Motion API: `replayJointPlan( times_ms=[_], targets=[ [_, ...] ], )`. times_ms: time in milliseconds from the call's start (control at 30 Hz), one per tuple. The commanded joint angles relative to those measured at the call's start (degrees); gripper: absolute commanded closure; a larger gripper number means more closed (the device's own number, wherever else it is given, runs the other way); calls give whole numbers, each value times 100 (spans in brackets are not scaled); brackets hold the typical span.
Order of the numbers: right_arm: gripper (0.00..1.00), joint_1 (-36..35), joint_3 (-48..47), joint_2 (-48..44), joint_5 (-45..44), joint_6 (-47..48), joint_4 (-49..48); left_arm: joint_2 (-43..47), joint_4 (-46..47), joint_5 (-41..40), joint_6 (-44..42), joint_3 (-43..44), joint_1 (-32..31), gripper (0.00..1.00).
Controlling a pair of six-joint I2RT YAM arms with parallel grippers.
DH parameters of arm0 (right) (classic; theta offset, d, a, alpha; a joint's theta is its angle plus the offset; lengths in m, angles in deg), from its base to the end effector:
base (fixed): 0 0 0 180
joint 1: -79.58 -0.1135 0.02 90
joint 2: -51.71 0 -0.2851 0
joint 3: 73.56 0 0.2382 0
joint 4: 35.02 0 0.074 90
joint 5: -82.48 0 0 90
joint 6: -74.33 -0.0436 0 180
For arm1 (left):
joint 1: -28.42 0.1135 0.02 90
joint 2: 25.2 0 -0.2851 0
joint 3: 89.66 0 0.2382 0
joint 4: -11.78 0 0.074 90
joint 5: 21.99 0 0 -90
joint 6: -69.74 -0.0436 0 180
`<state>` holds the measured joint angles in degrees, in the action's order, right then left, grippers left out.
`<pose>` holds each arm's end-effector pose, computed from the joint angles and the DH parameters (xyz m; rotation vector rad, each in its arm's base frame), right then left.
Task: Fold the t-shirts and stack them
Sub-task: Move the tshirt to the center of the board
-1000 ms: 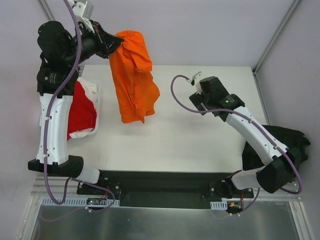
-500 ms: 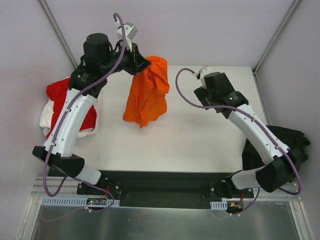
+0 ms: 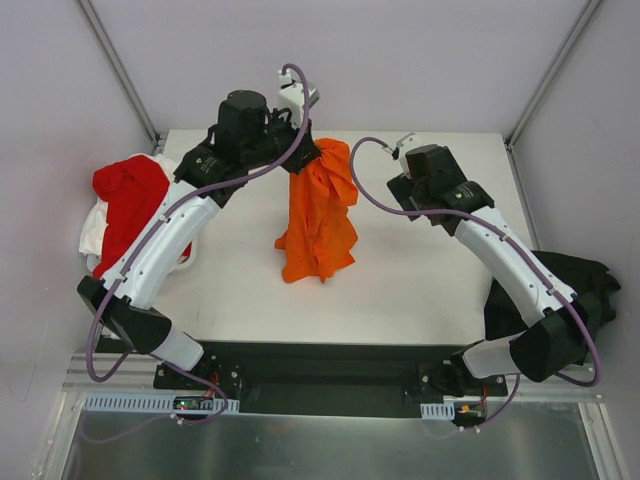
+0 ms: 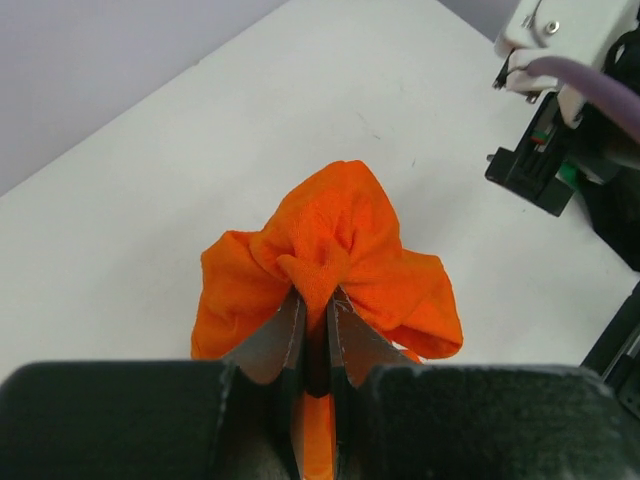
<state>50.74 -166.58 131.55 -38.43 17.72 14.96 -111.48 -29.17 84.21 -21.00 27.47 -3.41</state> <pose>0.2656 0.1207 0.3817 -0.8595 2.0023 -0.6392 0.2655 -0.1791 0.4998 0.6994 1.6412 -0.6405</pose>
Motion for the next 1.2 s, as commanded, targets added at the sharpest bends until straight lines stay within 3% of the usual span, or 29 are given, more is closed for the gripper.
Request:
replayJointPlan(
  times_ms=[0,200,367,400,500,533,600,700,733,867,967,1033,1167],
  targets=[
    [4,19,-251,-64,-152,-131,-7,-47,264,-416,-374,-103,-173,100],
    [4,10,-234,-47,-108,-148,55,-249,255,-548,-471,-147,-288,99],
    [4,10,-181,-82,-64,-157,64,-380,255,-645,-524,-120,-332,87],
    [4,10,-172,-99,-55,-157,55,-398,255,-663,-551,-129,-341,75],
    [4,10,-155,-91,-20,-157,64,-451,247,-759,-621,-120,-341,59],
    [4,19,-146,-91,-11,-157,64,-460,255,-785,-639,-112,-341,40],
    [4,19,-146,-82,7,-157,64,-504,255,-1004,-709,-103,-341,17],
    [4,10,-146,-73,50,-166,81,-539,247,-1320,-831,-85,-350,9],
    [4,19,-137,-73,77,-166,99,-548,246,-1374,-867,-85,-341,2],
    [4,19,-102,-117,383,-183,213,-189,212,-1340,-920,-331,-341,1],
    [4,10,-23,-205,1357,-26,397,329,202,-1199,-1059,-910,-402,1],
    [4,-51,21,-65,1876,45,687,680,194,-1408,-1253,-1481,-490,1],
    [1,-385,451,137,1914,255,653,1200,202,-1873,-1718,-2597,-596,1]
  ],
)
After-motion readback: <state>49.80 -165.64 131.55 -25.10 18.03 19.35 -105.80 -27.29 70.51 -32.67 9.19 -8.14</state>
